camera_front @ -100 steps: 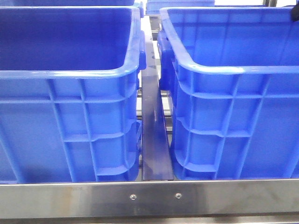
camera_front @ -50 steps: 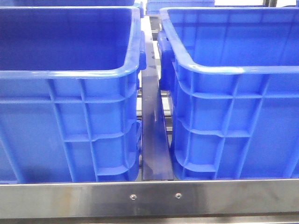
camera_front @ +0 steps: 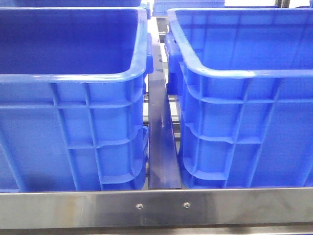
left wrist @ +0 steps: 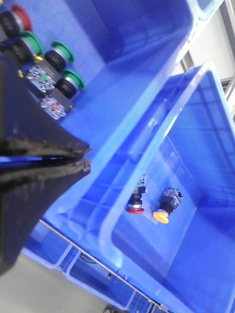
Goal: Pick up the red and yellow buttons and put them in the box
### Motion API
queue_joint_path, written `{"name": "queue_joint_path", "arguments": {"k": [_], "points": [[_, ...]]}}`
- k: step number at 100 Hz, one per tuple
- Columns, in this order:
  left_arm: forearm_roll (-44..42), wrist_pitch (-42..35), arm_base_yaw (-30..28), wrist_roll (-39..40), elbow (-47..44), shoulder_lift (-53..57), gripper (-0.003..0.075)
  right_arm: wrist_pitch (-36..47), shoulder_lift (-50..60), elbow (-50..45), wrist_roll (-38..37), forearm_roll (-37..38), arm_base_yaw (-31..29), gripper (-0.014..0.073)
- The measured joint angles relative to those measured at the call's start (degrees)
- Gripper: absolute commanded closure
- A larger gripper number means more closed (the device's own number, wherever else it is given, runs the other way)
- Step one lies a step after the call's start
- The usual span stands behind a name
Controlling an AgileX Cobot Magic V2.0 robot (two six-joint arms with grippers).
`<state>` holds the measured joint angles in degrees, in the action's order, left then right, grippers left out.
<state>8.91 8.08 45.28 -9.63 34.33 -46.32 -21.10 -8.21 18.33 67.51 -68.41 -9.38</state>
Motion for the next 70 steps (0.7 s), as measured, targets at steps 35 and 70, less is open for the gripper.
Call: {"name": "queue_joint_path", "arguments": {"k": [35,70], "points": [[0.00,-1.95,0.00,0.00,-3.39,4.40,0.0739,-0.23,4.90,-2.25,0.00,0.10,0.00,0.0653],[0.00,-2.03,0.00,0.10,-3.39,1.92,0.0739,-0.23,4.90,-2.25,0.00,0.10,0.00,0.0653]]}}
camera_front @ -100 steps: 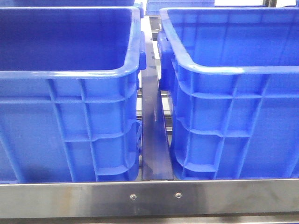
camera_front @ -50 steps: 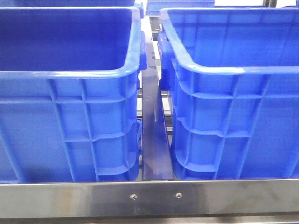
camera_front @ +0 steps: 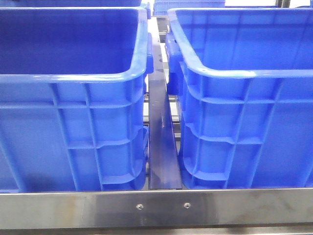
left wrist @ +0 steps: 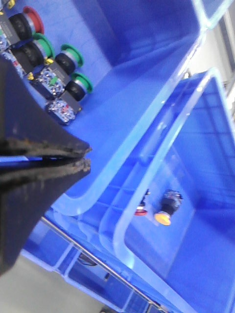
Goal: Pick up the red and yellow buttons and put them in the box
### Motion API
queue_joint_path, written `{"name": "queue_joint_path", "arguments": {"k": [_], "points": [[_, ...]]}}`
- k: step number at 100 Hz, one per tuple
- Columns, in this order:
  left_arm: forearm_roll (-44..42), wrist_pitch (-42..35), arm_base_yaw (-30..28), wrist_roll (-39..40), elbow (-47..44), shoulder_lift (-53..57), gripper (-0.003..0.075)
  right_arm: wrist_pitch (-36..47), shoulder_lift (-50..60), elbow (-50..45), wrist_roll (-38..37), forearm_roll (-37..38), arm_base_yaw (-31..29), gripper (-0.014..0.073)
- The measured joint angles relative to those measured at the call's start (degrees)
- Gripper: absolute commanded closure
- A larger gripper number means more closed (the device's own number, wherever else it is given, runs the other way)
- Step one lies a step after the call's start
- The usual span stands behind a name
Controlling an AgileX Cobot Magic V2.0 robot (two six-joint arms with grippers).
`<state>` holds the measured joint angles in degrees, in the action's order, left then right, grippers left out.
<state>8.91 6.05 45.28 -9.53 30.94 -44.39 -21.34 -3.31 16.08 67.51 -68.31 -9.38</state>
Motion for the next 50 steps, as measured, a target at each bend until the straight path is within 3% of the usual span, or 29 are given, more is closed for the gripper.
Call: {"name": "queue_joint_path", "arguments": {"k": [38,50], "points": [[-1.29,-0.05,0.00,0.00,-2.90,-0.89,0.0739,0.00,0.00,0.00,0.00,0.00,0.00,0.0653],[-3.16,0.21,-2.72,0.00,-5.89,2.17,0.0739,0.00,0.00,0.00,0.00,0.00,0.00,0.0653]]}}
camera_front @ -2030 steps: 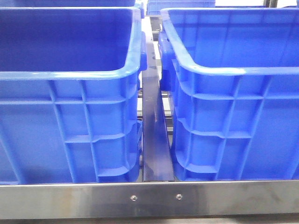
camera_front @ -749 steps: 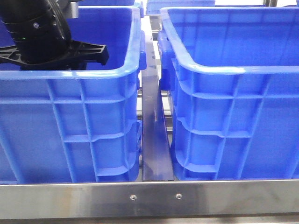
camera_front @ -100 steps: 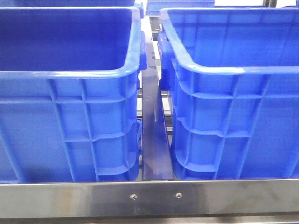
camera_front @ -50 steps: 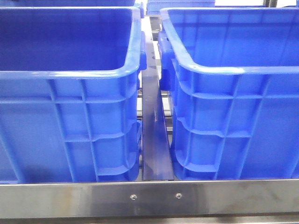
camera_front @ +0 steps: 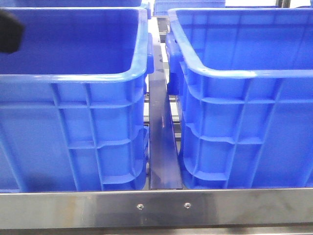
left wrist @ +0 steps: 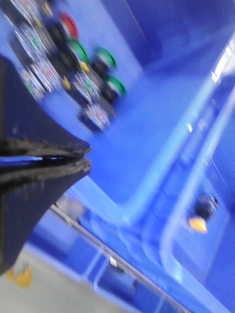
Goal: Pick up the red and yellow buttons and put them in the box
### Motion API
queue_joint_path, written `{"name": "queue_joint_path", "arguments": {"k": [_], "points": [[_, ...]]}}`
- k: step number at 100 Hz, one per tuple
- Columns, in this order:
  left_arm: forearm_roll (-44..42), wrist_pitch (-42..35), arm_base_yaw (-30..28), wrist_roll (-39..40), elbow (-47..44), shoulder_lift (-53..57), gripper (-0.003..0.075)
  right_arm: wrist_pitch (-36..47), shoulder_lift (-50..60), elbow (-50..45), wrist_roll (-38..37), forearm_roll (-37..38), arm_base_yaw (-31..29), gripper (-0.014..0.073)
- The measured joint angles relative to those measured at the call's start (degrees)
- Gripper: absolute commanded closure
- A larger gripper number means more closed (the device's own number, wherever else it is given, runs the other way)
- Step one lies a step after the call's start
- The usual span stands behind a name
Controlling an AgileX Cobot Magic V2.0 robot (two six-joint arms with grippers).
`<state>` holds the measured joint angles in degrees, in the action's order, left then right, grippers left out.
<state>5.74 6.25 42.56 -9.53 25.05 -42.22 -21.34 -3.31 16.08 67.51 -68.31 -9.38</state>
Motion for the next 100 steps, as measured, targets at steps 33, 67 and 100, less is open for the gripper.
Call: {"name": "queue_joint_path", "arguments": {"k": [33,67,100], "points": [[-6.73,0.34,-16.90,4.33,-8.03,15.33,0.0739,0.00,0.00,0.00,0.00,0.00,0.00,0.0653],[-8.34,0.44,-32.78,7.00,-18.85,32.39,0.0739,0.00,0.00,0.00,0.00,0.00,0.00,0.0653],[-8.34,-0.26,-40.04,8.47,-24.89,42.46,0.0739,0.00,0.00,-0.03,0.00,0.00,0.00,0.0653]]}}
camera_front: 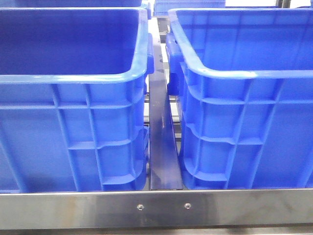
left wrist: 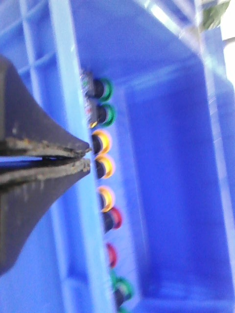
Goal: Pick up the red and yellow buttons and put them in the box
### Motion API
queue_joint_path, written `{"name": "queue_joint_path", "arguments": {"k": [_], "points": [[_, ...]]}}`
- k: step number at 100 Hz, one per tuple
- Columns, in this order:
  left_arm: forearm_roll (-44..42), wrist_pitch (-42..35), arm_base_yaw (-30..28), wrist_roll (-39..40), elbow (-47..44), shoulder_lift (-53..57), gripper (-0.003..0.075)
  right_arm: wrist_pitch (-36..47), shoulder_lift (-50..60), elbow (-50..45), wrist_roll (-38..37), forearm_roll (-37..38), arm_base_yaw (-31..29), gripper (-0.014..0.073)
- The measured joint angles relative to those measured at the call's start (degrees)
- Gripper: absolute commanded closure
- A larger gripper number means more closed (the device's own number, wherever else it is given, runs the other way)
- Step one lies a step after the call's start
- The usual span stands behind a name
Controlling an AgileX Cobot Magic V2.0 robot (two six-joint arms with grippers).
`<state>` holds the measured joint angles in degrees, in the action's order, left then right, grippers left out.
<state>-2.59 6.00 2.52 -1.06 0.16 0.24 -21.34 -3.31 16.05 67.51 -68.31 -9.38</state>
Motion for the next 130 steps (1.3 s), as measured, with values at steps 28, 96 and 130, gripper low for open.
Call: {"name": "queue_joint_path", "arguments": {"k": [28,96,130], "points": [[0.00,-0.65,-2.16,0.49,0.00,0.00,0.0739,-0.07,0.00,-0.20,0.00,0.00,0.00,0.0653],[0.00,-0.78,-2.29,0.62,0.00,0.00,0.0739,-0.07,0.00,-0.20,0.00,0.00,0.00,0.0653],[0.00,-0.78,-2.29,0.62,0.00,0.00,0.0739,1.52,0.00,-0.20,0.00,0.00,5.75,0.0653]]}}
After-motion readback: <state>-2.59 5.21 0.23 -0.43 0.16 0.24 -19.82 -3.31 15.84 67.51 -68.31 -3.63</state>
